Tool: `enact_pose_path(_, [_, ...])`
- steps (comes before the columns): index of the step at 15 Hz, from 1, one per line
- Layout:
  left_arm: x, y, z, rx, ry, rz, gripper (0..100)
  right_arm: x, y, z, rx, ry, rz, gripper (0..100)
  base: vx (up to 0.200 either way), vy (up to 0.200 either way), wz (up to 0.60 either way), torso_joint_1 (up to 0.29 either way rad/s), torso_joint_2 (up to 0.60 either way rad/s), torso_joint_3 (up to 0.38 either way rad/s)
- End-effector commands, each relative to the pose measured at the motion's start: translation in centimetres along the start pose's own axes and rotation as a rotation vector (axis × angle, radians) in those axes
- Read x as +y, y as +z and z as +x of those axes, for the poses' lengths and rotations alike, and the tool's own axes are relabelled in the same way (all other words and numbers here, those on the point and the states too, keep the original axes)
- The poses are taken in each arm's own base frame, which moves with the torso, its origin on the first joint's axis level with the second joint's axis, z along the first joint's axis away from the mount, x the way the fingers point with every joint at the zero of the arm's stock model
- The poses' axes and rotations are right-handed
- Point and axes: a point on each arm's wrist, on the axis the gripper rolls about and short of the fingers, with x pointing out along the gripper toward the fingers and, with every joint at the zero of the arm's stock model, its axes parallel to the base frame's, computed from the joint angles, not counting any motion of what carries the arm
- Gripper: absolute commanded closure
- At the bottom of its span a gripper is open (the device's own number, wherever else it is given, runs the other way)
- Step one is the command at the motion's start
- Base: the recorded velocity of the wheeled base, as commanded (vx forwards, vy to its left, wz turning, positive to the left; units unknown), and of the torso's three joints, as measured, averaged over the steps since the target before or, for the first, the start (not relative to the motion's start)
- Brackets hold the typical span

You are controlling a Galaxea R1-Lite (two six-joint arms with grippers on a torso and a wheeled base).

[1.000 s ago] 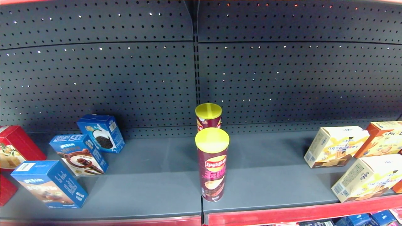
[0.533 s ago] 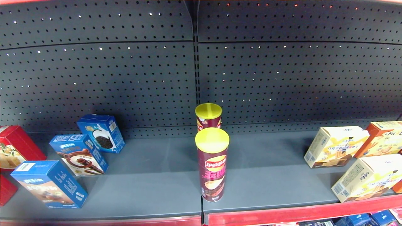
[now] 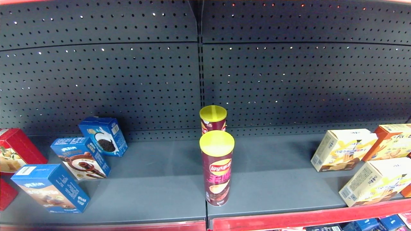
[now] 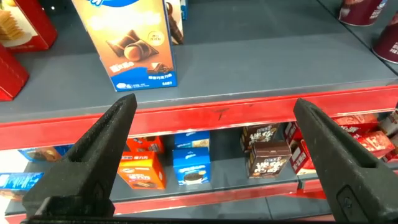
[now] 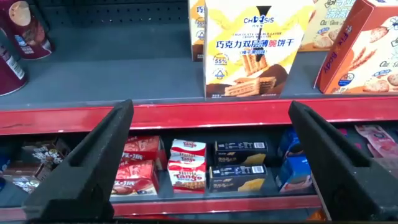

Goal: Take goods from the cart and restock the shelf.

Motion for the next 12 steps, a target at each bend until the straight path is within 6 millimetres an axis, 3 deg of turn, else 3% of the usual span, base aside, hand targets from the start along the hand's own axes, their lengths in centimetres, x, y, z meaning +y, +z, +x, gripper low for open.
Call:
enact_pose_path(1, [-0.14, 0.03, -0.04, -0.003, 0.085, -0.007, 0, 0.0, -0.03, 0.0, 0.001, 0.0, 0.0, 0, 0.0, 0.0, 0.0, 0.0, 0.0, 0.0])
enact_pose_path(4, [-0.18, -0.23, -0.68, -0.097, 0.112, -0.048, 0, 0.02, 0.0, 0.0, -0.002, 0.006, 0.001, 0, 0.0, 0.0, 0.0, 0.0, 0.0, 0.0])
enact_pose_path(12, [-0.21, -0.23, -0.68, -0.096, 0.096, -0.027, 0, 0.08, -0.04, 0.01, 0.0, 0.034, -0.003, 0, 0.0, 0.0, 0.0, 0.0, 0.0, 0.0])
